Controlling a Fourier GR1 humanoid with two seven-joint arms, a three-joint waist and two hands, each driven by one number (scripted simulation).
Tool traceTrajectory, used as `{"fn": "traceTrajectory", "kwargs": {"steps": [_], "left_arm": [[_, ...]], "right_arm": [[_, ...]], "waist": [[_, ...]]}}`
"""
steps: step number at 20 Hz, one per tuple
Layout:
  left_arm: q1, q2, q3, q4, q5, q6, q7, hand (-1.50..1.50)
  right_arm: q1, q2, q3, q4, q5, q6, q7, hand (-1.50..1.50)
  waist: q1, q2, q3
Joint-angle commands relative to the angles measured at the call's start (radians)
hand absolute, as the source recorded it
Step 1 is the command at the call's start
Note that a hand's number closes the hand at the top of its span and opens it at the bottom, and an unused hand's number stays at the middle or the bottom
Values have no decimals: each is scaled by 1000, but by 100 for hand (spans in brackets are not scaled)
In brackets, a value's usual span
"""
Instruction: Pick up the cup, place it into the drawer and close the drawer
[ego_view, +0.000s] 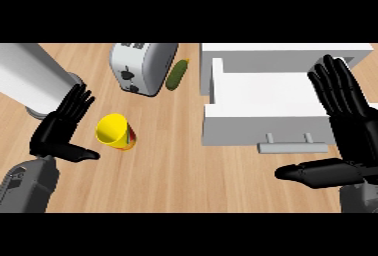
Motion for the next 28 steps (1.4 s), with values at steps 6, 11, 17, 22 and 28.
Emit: {"fn": "traceTrajectory", "kwargs": {"steps": [6,11,17,22,28], "left_arm": [[-164,29,12,476,-143,-19,-280,-150],[-223,42,11,682,-221,33,-444,-150],[-224,14,6,768,-254,79,-572,-150],[-251,26,12,793,-253,43,-588,-150],[-242,-3,13,796,-258,52,-651,-150]], "right_arm": [[-82,0,-34,58,-21,3,6,-150],[-106,-33,-55,51,-44,25,53,-150],[-85,-16,-32,52,-33,32,29,-150],[-83,-12,-29,82,-13,35,-11,-150],[-140,-11,-15,25,-13,2,81,-150]], "waist": [[-5,2,-1],[-13,5,-2],[-25,11,-3],[-31,15,-4],[-31,14,-5]]}}
